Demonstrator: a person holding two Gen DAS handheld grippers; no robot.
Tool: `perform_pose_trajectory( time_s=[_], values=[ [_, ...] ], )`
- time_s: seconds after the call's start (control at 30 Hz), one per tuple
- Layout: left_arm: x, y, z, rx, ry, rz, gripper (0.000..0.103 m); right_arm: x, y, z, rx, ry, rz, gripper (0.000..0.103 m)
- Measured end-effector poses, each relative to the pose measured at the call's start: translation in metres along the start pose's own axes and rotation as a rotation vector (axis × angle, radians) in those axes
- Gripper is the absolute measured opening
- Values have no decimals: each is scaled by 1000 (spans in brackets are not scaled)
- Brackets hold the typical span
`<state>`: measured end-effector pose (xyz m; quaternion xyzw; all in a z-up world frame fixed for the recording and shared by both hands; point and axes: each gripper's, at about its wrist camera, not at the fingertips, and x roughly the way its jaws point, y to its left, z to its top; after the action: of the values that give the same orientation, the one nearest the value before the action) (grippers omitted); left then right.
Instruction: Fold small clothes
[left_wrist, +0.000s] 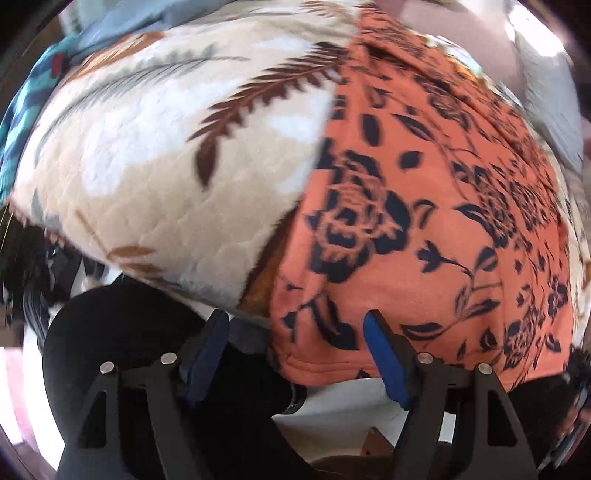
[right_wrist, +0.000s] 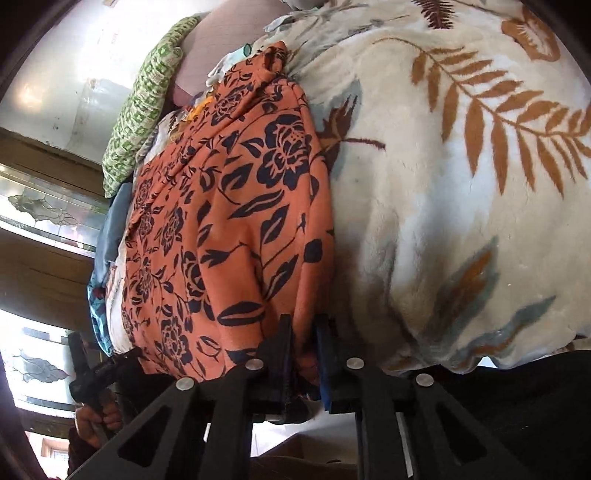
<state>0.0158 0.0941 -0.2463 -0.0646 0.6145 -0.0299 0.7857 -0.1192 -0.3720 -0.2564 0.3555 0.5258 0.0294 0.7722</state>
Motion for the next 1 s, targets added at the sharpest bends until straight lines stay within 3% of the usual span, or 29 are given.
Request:
perform_pose_trajectory(
  time_s=[0.03,0.1,0.13,0.2,0.23,0.43,0.53,0.67,0.8,0.87,0.97,1.0],
  values=[
    [1,-5,0,12,-9,-7,73,4,4,2,-11,5,-19,15],
    [6,-9,0,30,-2,-19,42,7,9,3,-34,10,-32,15],
    [7,-11,1,22,0,-40,39,8,10,4,-41,9,-34,15],
    [4,-11,2,30,-7,-44,13,7,9,3,-34,-2,-30,14],
    [1,-10,2,44,-13,-42,10,6,8,3,-28,-6,-28,12],
    [-18,11,10,-4,-11,-176,6,-30,0,10,18,-112,23,9],
    [-42,32,19,-27,-47,-243,6,-54,-10,20,40,-169,10,9],
    [-65,53,26,-38,-108,-182,5,-79,-21,27,59,-209,-13,9],
    [-64,62,26,-57,-99,-173,5,-75,-20,24,59,-135,106,11],
    [-54,44,24,-2,-89,-122,5,-62,-15,23,48,-88,85,19],
    [-52,43,19,-5,-73,-121,5,-42,-13,21,76,-48,89,48],
    [-54,48,18,-11,-68,-123,5,-38,-13,20,84,-47,100,67]
  ],
)
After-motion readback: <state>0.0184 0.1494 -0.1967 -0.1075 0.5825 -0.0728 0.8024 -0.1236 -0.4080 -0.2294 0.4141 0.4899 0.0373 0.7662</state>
